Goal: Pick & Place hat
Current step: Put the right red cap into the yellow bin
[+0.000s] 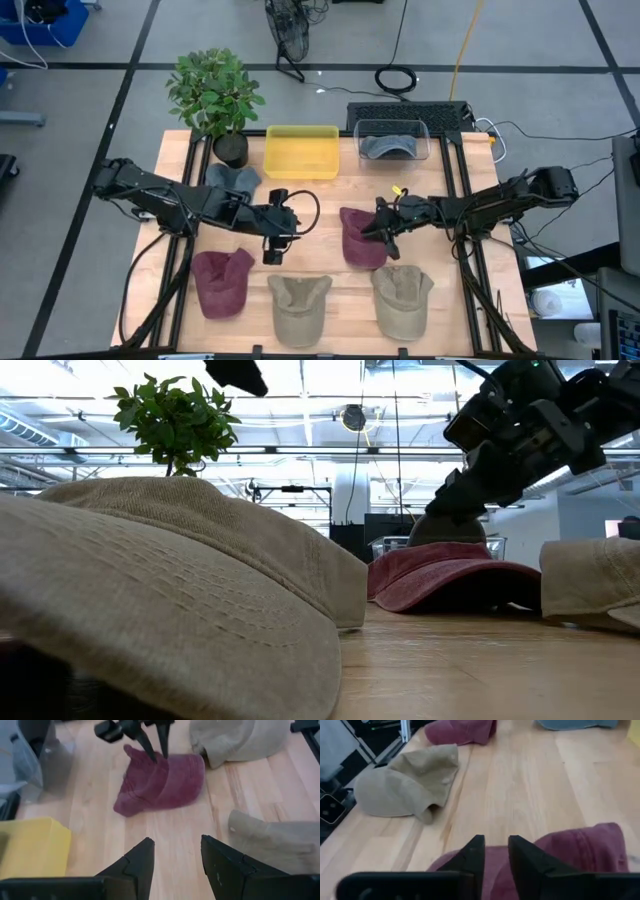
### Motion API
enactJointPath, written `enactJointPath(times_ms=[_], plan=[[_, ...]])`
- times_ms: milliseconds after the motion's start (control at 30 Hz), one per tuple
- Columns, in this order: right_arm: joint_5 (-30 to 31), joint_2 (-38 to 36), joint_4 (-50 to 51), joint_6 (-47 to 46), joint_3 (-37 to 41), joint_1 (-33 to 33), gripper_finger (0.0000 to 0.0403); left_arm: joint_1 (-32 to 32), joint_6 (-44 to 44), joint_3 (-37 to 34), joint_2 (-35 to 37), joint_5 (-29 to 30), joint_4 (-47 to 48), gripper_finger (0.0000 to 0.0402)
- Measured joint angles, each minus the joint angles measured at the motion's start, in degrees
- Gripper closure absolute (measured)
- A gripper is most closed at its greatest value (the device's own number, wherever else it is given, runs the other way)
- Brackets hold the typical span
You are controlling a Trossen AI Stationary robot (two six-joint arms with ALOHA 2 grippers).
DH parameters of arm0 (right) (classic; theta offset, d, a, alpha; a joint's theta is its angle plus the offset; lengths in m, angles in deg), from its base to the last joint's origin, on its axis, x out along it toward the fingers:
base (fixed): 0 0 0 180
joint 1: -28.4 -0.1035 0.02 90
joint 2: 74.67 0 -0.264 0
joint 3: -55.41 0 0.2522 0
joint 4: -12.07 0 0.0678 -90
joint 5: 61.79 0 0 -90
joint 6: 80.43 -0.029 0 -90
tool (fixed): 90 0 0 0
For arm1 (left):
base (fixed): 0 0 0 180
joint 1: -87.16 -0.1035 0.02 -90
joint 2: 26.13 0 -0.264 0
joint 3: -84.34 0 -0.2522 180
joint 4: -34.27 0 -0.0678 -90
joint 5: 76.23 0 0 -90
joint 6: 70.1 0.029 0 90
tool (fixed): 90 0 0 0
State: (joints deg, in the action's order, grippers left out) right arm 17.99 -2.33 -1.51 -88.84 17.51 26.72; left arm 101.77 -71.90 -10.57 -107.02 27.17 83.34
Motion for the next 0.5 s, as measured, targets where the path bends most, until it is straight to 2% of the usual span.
enactJointPath(times_ms=[233, 500], plan=[[-0.2, -0.5, 2.1, -1.6, 0.0, 0.0, 0.0264, -1.2, 1.3, 0.0, 0.0, 0.3, -6.8, 0.0236], [4.4, -3.6, 13.0, -0.4, 0.0, 0.0, 0.0265, -2.0, 0.4, 0.0, -2.0, -0.3, -6.8, 0.0236]])
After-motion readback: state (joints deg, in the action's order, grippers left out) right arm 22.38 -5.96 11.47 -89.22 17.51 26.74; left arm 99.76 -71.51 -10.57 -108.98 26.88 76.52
